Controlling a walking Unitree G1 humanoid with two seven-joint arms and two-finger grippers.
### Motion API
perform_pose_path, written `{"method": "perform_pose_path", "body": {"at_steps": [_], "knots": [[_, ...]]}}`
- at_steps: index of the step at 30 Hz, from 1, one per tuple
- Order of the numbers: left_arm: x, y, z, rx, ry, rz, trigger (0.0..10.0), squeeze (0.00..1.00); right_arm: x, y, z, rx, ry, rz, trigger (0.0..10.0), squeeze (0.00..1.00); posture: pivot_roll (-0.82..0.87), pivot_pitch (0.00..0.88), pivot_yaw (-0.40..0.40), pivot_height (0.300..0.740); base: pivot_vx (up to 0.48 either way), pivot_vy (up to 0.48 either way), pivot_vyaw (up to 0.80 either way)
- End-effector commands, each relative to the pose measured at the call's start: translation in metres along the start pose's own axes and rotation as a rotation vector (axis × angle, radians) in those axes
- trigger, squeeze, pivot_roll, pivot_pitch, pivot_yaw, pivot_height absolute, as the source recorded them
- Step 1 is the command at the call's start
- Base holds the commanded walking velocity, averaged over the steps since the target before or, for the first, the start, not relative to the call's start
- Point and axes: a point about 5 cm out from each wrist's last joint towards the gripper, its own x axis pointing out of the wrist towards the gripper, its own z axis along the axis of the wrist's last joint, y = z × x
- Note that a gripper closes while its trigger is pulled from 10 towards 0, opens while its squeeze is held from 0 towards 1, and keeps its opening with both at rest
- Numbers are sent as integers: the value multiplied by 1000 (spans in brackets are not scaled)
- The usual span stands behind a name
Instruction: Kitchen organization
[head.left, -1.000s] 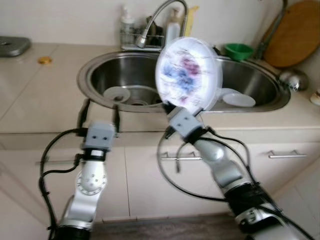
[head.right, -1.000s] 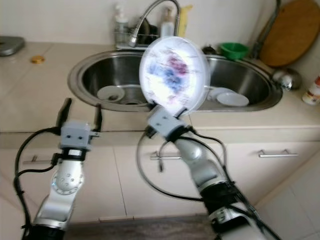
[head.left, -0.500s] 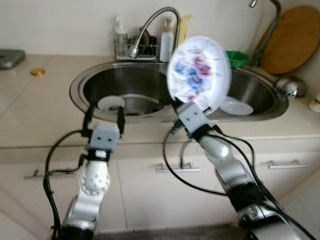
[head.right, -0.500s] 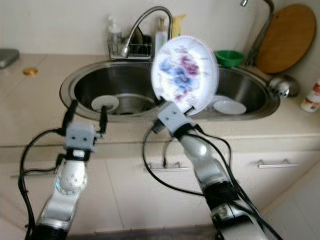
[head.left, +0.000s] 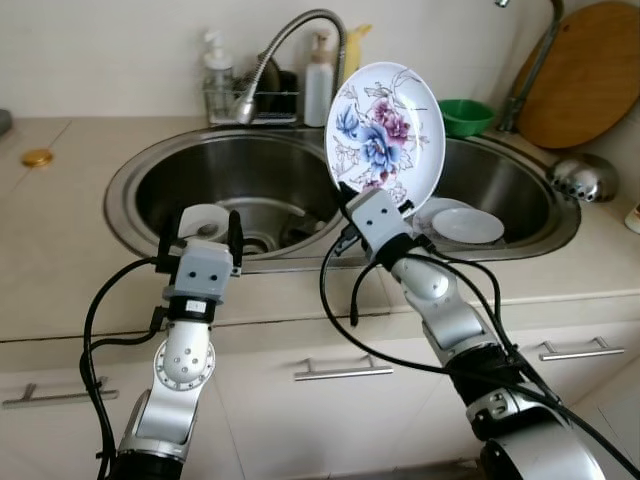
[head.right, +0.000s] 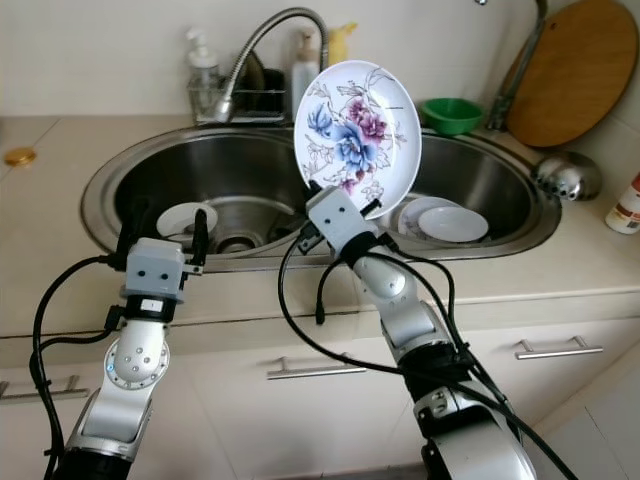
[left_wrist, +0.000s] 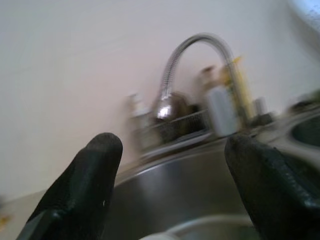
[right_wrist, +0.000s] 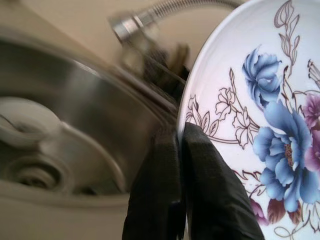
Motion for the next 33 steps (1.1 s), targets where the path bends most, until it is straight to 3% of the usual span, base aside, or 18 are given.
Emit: {"method": "perform_pose_path", "body": {"at_steps": [1,13,17,19,21,23,24,28,33], "knots": [[2,7,1,16,-9,10,10000,0,7,-4,11,20,-48,-18,0,0,76,0,-51,740,307,0,0],[1,-1,-1,-9,6,-28,10000,0,17,-19,3,191,22,-55,0,0,80,0,-51,740,122,0,0],[1,-5,-1,-11,14,-43,10000,0,26,-38,-1,304,80,-120,0,0,89,0,-57,740,0,0,0],[1,-5,-1,-12,15,-44,10000,0,26,-40,-2,323,85,-132,0,0,93,0,-58,740,0,0,0],[1,-4,-2,-10,18,-46,10000,0,30,-47,-3,428,107,-165,0,0,95,0,-60,740,0,0,0],[1,-4,-3,-10,19,-47,10000,0,31,-48,-3,466,118,-173,0,0,95,0,-61,740,0,0,0],[1,-4,-3,-9,23,-47,10000,0,32,-50,-7,543,152,-192,0,0,96,0,-62,740,0,0,0],[0,-4,-4,-9,28,-49,10000,0,28,-50,-23,664,262,-259,0,0,97,0,-63,740,0,0,0],[0,-6,-5,-10,34,-55,10000,0,13,-49,-47,706,411,-318,0,0,97,0,-61,740,0,0,0]]}}
